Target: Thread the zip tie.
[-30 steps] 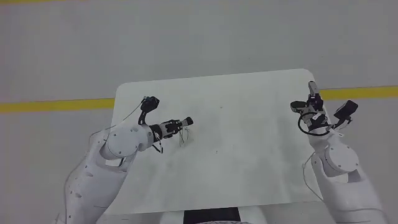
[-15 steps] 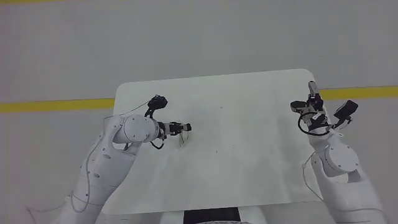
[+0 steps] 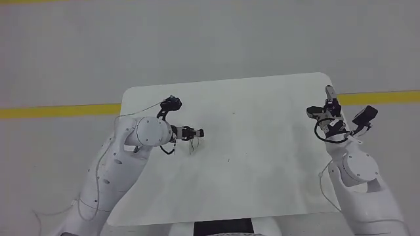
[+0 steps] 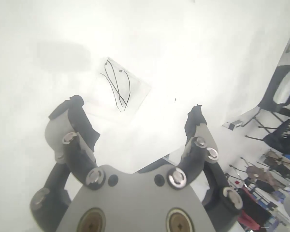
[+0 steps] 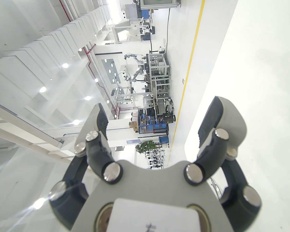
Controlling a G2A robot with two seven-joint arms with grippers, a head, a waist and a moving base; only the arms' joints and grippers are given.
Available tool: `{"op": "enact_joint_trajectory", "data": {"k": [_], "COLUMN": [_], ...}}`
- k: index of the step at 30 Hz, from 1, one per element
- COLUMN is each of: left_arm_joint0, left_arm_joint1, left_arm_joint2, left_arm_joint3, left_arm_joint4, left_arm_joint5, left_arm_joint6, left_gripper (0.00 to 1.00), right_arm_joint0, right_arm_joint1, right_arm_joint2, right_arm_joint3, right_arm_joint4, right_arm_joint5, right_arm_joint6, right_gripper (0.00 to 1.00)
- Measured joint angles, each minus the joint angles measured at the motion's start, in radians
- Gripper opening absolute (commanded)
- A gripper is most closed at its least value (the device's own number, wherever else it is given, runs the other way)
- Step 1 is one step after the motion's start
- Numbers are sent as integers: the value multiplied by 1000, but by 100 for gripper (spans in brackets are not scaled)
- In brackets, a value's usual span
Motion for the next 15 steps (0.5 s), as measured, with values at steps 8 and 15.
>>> {"op": "enact_joint_trajectory", "data": {"k": [8, 15], "left_arm_joint0": [-102, -137], "left_arm_joint1": [-40, -58], "left_arm_joint2": [107, 145], "left_arm_joint3": [60, 109], "left_arm_joint4": [129, 200], "left_arm_joint5": [0, 0], "left_arm_joint6": [-139, -134], "left_gripper": [100, 100], "right_arm_joint0": [0, 0], "right_arm_joint1": [0, 0], "right_arm_joint2": [0, 0], "right_arm_joint3": [0, 0], "right_arm_joint4": [0, 0], "right_arm_joint5": [0, 0], "right_arm_joint6": [0, 0], "right_gripper": [100, 100]}}
